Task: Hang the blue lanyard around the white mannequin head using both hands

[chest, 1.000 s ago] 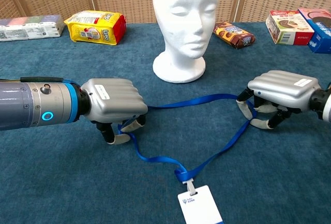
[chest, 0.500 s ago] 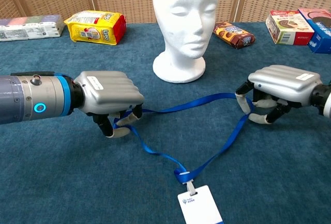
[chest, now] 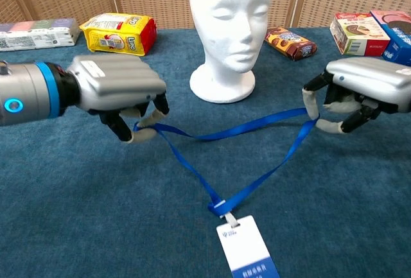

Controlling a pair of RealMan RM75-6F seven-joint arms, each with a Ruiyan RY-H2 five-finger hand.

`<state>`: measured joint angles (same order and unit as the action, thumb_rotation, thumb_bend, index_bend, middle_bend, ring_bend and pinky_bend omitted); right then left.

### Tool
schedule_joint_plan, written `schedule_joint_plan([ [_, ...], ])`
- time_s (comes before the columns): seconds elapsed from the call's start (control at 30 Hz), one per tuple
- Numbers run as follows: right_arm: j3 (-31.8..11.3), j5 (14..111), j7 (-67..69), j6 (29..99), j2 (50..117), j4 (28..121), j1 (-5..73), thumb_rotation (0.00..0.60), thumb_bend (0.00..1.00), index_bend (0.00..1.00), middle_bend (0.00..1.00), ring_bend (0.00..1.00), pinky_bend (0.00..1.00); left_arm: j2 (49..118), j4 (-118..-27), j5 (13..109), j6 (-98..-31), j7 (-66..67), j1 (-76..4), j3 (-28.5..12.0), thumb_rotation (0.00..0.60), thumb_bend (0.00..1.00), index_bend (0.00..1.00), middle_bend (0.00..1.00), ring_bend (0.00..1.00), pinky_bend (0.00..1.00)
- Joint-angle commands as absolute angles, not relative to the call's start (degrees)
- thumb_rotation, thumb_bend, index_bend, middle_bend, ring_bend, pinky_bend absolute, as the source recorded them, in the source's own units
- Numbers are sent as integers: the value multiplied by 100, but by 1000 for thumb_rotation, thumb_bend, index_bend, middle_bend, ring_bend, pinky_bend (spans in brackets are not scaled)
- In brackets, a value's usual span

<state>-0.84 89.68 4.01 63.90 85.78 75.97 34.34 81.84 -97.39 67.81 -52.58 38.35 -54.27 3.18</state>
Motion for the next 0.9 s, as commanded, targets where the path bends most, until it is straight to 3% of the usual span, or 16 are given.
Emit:
schedule_joint_plan([
  [0.03,-147,8992,455,6586,8376,7861,3342,600,460,773,1000,1000,1000,8017,-9896,6940,-5450,3679,-5303,252,505,471,682,1000,1000,1000],
  [0.53,-591,9076,740,7402,7085,9503,3071,600,460,777,1000,1000,1000,6803,-10960,7702,-6506,2749,-4741,-272,506,472,682,1000,1000,1000],
  [0.9,-1180,8721,1100,7325,6091,10496,3181,600,461,778,1000,1000,1000,5822,-11446,7665,-6696,2348,-4589,-825,504,471,681,1000,1000,1000],
])
